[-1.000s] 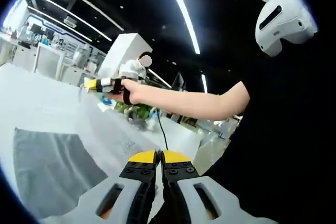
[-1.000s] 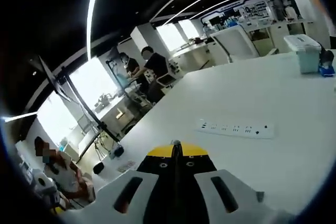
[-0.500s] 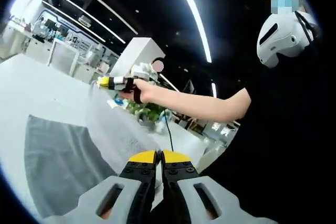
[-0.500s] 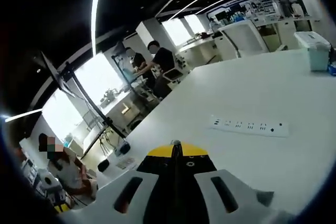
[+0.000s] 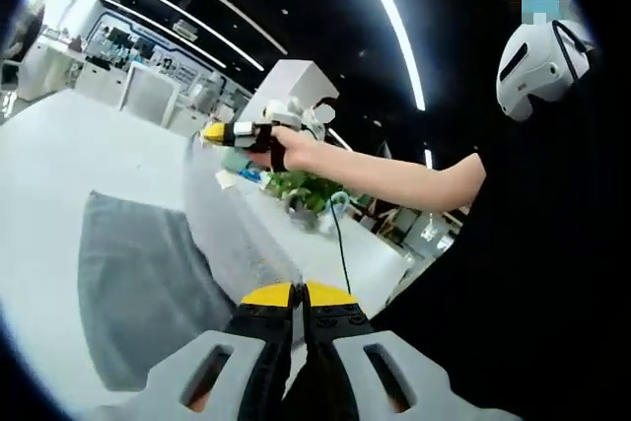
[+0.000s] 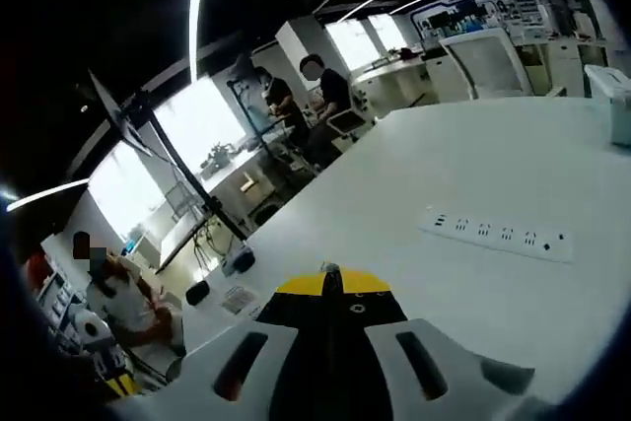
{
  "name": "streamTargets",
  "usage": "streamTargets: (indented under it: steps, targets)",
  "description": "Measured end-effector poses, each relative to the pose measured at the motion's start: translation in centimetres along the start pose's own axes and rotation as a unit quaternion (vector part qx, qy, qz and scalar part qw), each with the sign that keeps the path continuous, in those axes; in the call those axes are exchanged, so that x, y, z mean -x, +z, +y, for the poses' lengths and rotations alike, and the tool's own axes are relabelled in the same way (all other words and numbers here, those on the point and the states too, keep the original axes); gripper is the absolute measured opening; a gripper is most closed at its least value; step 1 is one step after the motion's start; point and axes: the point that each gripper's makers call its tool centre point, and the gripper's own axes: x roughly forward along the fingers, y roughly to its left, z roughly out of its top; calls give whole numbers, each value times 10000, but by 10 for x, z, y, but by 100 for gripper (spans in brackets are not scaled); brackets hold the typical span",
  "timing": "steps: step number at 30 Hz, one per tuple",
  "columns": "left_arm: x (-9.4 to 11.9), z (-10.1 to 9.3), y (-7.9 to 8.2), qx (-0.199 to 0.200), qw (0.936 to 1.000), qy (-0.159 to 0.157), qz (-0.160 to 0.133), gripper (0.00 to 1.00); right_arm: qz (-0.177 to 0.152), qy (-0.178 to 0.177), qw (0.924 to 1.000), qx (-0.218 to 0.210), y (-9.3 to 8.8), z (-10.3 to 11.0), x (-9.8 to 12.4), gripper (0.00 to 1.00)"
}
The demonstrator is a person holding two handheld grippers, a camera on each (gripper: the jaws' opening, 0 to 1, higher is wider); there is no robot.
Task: Fold the towel on the table until its edges align and the towel forms a compact rectangular stack.
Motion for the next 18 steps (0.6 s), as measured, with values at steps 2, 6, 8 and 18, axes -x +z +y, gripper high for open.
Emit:
streamTargets:
  steps: [2, 6, 8, 18]
  targets:
    - [2, 3, -1, 48, 10000, 36, -10, 2, -14, 27, 10000, -54, 0, 1, -4, 0]
    - [6, 6, 2, 120, 9998, 123, -67, 2, -71, 45, 9999, -89, 2, 6, -11, 0]
    - [8, 9, 2, 153, 9997, 156, -58, 2, -76, 63, 9999, -88, 2, 9, -16, 0]
    - [17, 39, -18, 376, 9980, 436, 247, 2, -68, -16, 10000, -49, -12, 9, -39, 0]
